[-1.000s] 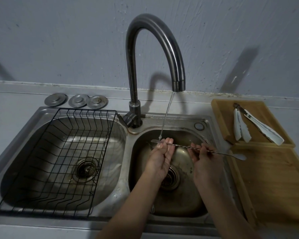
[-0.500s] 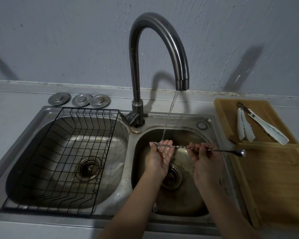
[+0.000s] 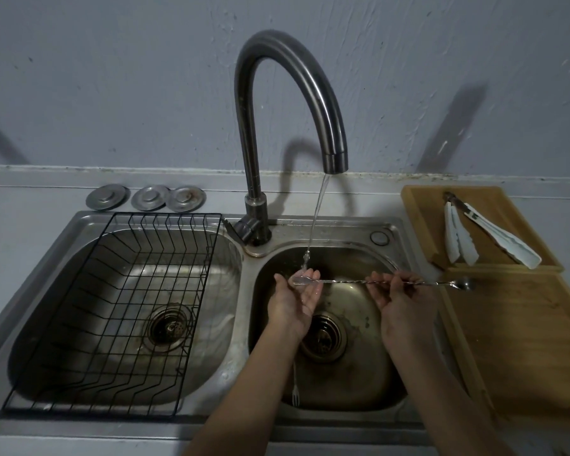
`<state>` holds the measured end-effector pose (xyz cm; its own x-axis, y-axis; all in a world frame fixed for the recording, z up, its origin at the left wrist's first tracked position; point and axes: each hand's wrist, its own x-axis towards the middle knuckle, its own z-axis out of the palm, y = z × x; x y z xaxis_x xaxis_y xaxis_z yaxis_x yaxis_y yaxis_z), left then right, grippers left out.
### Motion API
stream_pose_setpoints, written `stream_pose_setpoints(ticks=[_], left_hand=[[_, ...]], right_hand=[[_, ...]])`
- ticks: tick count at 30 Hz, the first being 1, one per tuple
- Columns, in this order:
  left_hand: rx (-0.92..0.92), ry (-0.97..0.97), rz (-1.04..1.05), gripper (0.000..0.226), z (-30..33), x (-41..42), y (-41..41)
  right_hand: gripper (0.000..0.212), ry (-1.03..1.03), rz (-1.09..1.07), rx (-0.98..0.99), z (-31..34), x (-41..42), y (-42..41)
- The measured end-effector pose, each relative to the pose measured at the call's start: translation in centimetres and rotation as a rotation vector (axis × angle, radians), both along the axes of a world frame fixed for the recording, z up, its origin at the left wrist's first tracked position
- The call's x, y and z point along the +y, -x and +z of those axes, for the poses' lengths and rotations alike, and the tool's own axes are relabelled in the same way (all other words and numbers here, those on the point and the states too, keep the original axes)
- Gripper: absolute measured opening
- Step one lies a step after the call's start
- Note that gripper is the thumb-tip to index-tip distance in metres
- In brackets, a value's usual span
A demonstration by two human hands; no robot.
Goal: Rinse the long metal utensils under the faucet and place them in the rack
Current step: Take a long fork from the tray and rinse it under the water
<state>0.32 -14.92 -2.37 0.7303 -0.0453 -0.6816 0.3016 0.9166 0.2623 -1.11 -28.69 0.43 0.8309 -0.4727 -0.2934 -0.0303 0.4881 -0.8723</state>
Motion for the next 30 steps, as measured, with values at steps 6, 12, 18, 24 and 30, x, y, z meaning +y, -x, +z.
stream_pose_setpoints(ticks=[6,12,18,24,30], left_hand=[[-0.118,0.057,0.034,0.027,-0.4,1.2,-0.4],[-0.17,-0.361,-0.273,0.022,-1.1,0.9,0.4],[-0.262,-0.902,-0.531,0.038,-0.8,1.1,0.6],[-0.436,-1.124,-0.591,0.023,-1.0,3.4,0.2],[-0.604,-1.586,-0.788,0.021,-2.1,4.0,0.7]], right_hand=[[0.017,0.006,-0.013,0.002,-0.3,-0.3,0.0],[0.015,0.076,-0.016,-0.049,0.6,-0.3,-0.1],[0.022,0.251,0.148,-0.159,1.0,1.3,-0.1],[0.023,0.344,0.267,-0.255,1.5,1.5,-1.7],[0.015,0.717,0.476,-0.36,2.7,3.5,-2.3]])
